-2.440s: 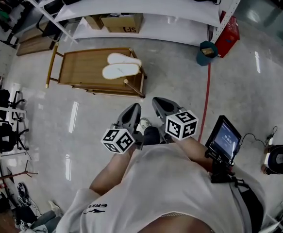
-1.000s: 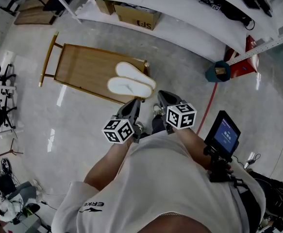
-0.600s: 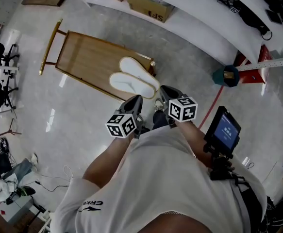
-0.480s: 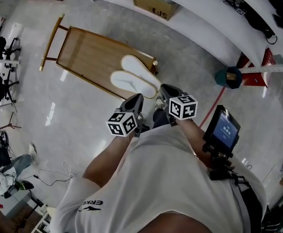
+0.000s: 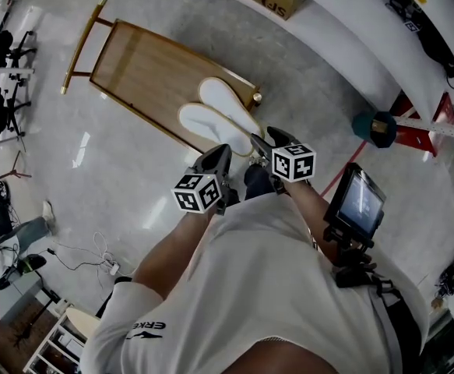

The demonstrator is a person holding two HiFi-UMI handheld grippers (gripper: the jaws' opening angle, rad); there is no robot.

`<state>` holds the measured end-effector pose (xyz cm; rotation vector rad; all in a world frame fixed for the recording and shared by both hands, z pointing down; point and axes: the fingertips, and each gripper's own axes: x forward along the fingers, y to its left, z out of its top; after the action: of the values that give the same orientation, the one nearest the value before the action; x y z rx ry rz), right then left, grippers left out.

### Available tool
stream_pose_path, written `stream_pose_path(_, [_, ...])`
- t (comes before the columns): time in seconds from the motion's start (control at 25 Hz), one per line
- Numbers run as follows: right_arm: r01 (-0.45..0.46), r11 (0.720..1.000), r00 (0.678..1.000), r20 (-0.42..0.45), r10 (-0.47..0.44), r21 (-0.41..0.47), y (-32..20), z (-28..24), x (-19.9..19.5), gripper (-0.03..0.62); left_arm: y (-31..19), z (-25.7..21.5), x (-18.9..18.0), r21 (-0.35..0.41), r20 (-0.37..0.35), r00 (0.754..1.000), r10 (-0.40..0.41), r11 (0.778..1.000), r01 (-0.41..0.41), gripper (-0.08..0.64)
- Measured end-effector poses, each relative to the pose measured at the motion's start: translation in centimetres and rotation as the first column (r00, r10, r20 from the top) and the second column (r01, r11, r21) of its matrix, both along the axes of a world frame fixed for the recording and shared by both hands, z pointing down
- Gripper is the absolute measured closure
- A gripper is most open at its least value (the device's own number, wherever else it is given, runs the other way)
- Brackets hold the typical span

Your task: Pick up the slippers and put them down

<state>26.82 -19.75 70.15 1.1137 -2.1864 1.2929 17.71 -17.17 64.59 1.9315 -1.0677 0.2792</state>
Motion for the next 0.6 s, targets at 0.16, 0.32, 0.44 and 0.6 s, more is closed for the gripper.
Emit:
stream_pose_path(0.16, [0.041,0.997,0.998,0.059,-0.038,-0.059,0.2,1.3,-0.6,0.324,0.0,0.8,-0.1,-0.025,0.014,1.000,-0.018,1.000,0.018,0.557])
stream_pose_path(0.32, [0.103,0.988,0.990,0.104,-0.092,-0.112,0.8,2.5,-1.5,0.316,0.0,1.3,-0.3,-0.041,0.025,0.999,-0.042,0.998,0.043,0.557])
stream_pose_path(0.44, [0.132,0.981,0.986,0.122,-0.115,-0.142,1.0,3.4,-2.0,0.314,-0.1,1.6,-0.5,-0.052,0.033,0.998,-0.056,0.997,0.058,0.557])
stream_pose_path(0.6, [0.151,0.972,0.981,0.149,-0.125,-0.180,1.1,4.4,-2.6,0.314,-0.1,2.1,-0.8,-0.064,0.042,0.997,-0.068,0.995,0.071,0.557])
